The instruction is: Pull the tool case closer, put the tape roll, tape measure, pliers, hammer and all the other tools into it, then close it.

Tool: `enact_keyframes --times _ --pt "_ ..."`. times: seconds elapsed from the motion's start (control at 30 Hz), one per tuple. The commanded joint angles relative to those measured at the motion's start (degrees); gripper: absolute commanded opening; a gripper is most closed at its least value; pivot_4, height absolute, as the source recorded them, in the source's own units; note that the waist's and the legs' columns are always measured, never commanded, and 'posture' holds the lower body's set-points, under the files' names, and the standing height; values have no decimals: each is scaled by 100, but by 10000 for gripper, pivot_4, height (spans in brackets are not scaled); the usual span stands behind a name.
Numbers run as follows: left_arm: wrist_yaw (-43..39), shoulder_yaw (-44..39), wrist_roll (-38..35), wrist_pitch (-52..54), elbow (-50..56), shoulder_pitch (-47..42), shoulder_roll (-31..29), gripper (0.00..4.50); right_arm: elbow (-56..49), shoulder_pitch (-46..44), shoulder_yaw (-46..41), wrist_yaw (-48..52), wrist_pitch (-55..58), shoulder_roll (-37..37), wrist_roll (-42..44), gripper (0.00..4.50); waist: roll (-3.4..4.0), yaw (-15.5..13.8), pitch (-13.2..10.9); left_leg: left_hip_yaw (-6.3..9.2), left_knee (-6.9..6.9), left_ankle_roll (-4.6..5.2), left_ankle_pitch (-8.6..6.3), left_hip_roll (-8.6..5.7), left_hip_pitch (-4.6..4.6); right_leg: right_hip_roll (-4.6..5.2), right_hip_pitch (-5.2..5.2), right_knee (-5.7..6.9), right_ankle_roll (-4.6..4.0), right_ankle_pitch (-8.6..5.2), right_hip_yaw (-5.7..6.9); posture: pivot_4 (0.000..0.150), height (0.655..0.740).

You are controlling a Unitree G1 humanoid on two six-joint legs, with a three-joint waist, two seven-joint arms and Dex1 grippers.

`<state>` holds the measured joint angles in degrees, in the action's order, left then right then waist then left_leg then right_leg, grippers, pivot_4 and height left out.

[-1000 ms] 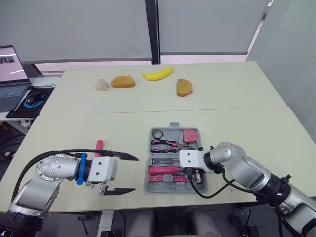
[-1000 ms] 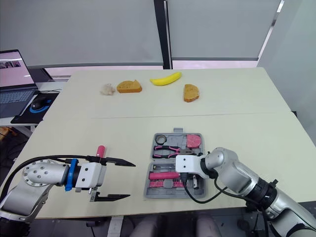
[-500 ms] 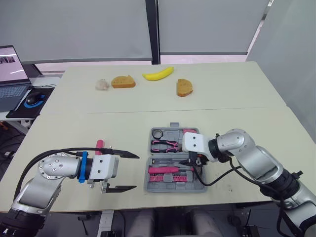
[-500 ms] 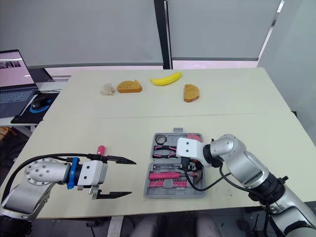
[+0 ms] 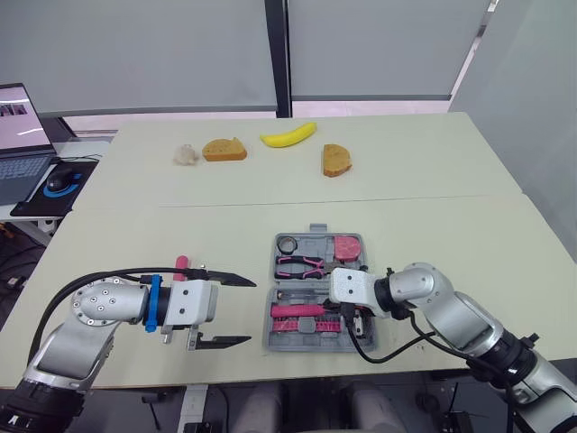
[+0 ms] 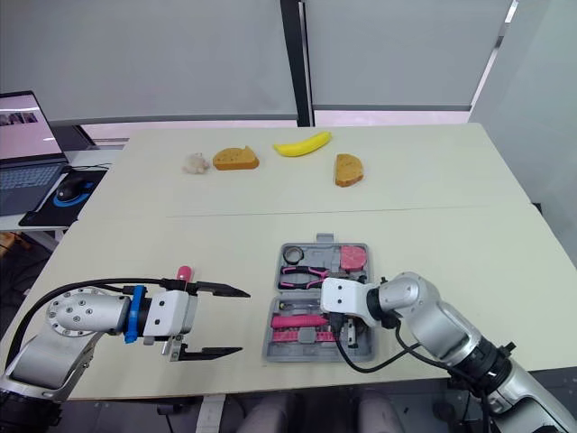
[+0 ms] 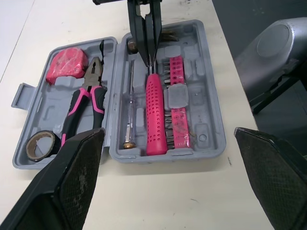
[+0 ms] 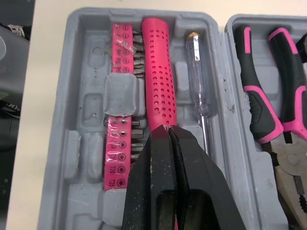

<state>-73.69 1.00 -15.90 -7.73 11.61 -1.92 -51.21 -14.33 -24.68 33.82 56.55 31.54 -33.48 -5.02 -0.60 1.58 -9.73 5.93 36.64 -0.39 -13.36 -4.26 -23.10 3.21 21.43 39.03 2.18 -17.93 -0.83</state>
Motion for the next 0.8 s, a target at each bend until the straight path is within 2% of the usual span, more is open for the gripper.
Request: enact_keyframes --times 0.03,0.33,0.53,0.67,0.8 --pt "37 31 -13 -22 95 -45 21 45000 82 -104 73 -76 -73 180 -103 313 0 1 0 0 0 0 0 0 1 0 0 0 0 0 -1 1500 7400" --pt "127 49 -17 -23 108 -29 16 45000 697 -78 341 -103 -197 352 -441 313 -2 3 3 1 -1 -1 0 0 18 -1 0 -1 0 0 0 1500 7400" --pt "226 27 -18 -10 115 57 36 45000 982 144 676 -8 -766 75 -857 313 -15 -5 25 1 -1 -1 -1 -1 26 -1 -2 -3 0 0 0 1500 7400" --pt "368 -41 -90 81 116 106 85 45000 784 87 283 -193 -1006 376 -676 313 -42 -5 46 4 -1 -2 -1 0 29 -1 -6 -4 0 0 1 1500 7400" --pt "645 -303 -183 244 -7 175 157 45000 325 45 -313 -304 -919 533 -406 313 -38 11 43 8 -2 -4 -3 2 26 -5 -2 1 0 0 1 1500 7400"
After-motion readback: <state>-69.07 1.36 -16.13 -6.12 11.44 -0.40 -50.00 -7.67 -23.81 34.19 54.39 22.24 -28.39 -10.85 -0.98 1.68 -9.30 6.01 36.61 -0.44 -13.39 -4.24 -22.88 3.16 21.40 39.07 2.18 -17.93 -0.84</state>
